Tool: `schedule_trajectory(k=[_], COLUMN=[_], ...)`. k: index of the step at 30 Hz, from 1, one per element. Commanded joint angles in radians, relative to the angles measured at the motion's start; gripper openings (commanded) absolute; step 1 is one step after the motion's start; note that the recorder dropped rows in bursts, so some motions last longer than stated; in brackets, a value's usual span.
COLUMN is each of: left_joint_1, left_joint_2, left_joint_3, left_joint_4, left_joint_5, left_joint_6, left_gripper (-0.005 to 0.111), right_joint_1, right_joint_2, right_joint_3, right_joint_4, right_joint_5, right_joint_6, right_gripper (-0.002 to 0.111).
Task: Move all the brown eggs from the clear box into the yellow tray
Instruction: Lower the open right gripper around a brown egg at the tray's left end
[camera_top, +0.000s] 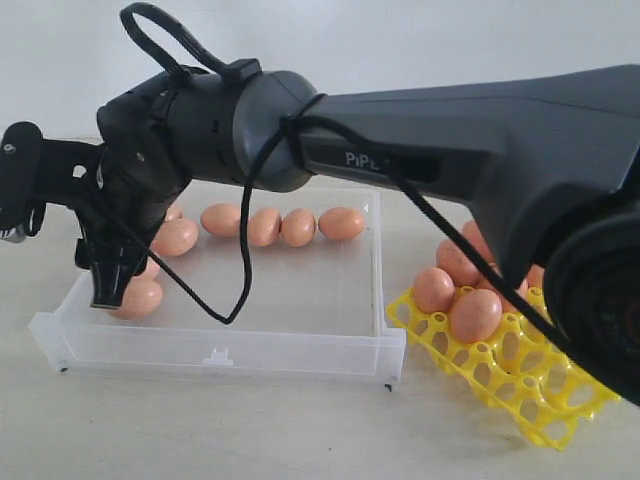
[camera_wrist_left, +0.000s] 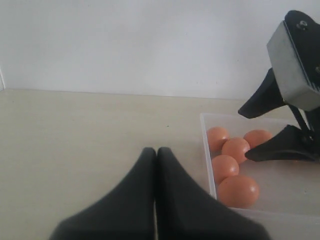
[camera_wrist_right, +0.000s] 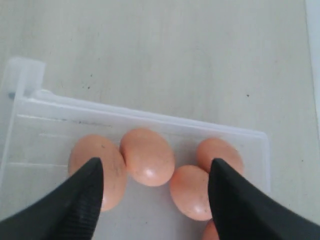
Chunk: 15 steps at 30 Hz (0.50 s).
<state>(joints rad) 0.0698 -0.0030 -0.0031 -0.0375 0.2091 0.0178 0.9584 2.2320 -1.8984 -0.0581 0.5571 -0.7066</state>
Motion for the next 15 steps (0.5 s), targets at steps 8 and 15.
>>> schedule_trajectory(k=[8,15], left_joint_1=[0.001,0.001], left_joint_2=[0.003,0.003], left_joint_3=[0.003,0.003], left_joint_4=[0.002,0.002], left_joint_5=[-0.006,-0.006], left_joint_6=[0.002,0.002], left_gripper=[-0.004,-0.004], right_joint_1=[0.021,0.015], right_joint_2=[0.027,0.097], right_joint_3=[-0.015,-0.097], right_joint_4=[0.024,0.017], right_joint_5=[-0.040,0.036], right_joint_6=[-0.044,-0.060], right_gripper=[0.059,0.059])
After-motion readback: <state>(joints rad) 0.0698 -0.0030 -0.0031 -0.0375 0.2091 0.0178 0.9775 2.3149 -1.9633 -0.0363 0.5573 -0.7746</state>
